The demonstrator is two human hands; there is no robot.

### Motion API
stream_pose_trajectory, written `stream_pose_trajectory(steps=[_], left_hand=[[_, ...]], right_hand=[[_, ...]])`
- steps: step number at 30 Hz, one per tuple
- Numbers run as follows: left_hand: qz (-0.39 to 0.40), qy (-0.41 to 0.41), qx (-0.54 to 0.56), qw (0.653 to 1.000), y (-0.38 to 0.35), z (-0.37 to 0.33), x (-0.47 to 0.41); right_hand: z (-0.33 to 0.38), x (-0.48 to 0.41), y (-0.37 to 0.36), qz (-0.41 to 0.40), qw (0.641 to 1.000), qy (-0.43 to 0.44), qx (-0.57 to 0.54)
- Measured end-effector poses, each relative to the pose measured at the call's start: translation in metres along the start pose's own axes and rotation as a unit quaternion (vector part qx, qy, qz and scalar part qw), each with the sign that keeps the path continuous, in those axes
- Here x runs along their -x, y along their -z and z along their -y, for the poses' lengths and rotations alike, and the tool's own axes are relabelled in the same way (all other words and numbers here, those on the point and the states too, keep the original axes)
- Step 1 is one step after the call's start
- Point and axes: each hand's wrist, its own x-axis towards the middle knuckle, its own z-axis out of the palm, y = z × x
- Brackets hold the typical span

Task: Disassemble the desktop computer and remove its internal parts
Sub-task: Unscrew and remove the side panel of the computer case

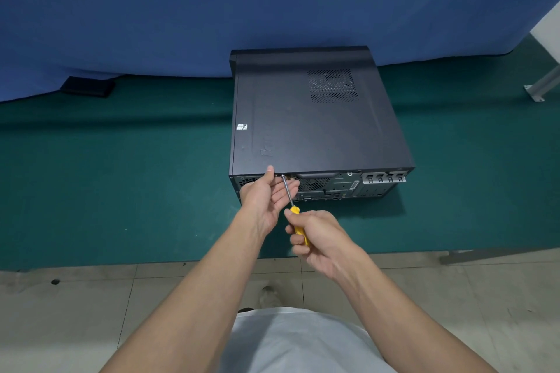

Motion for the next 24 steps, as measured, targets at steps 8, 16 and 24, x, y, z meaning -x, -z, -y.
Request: stream_pose_trajectory(steps=[8,16,24], left_hand=[[0.003,-0.005,0.001,1.000,-0.001,0.002,-0.002],[-0.001,-0.013,-0.006,1.000,0.000,0.001,-0.001],[0.011,0.002,0.008,1.000,0.001,-0.001,0.000]], right_hand=[[0.002,0.003,-0.001,-0.027,0.999,0.018,0.027],[-0.006,-0.008,-0.002,-0.128,0.953,0.088,0.259],[-0.004,-0.008,0.001,-0.134,0.945,0.098,0.281]])
